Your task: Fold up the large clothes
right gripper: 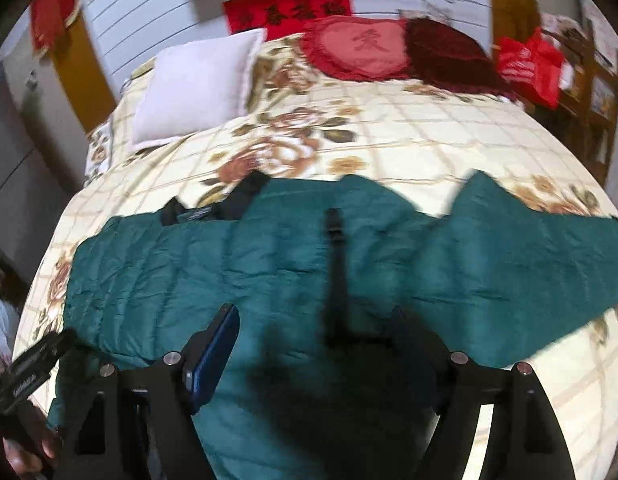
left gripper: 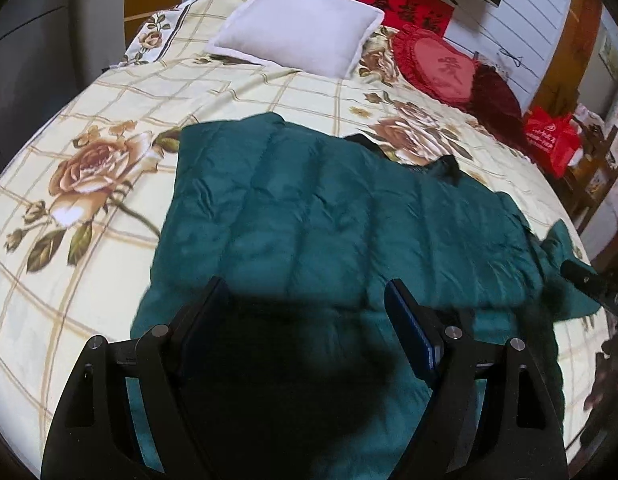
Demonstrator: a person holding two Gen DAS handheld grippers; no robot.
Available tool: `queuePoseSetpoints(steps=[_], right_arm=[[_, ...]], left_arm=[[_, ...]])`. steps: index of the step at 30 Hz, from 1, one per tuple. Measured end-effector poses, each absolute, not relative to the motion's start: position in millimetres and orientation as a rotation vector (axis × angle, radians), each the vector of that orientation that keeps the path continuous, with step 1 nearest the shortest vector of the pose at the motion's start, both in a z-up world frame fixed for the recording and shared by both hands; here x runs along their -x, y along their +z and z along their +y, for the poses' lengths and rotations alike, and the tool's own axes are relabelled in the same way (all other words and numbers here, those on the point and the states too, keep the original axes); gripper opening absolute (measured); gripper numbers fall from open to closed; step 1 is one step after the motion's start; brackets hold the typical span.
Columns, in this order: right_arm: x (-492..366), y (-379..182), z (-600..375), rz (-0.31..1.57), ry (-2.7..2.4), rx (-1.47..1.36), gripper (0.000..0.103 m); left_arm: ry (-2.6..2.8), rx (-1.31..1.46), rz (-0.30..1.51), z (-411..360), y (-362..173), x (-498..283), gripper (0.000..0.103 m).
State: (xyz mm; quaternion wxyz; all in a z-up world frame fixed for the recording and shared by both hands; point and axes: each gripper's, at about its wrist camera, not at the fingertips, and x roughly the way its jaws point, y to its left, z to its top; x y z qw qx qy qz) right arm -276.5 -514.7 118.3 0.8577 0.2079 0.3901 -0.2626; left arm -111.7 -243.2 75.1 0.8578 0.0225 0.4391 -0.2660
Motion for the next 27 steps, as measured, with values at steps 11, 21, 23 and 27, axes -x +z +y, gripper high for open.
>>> queuePoseSetpoints(steps=[11, 21, 23, 27], right_arm=[[369, 117, -622, 0.772, -0.833, -0.524, 0.076], [429, 85, -711, 0.769, -1.113, -0.636, 0.076], [437, 83, -724, 0.769, -1.159, -0.637, 0.076], [449, 81, -743, 0.762, -1.233, -0.615, 0.076]], left_arm=[[-0.581, -0.02, 0.904, -238, 87, 140, 0.081], [-0.563, 0.003, 0.906, -234, 84, 133, 0.081], [-0.563, -0.002, 0.913, -236, 81, 133, 0.081], [-0.565, -0.024, 0.917, -239, 77, 134, 0.081]])
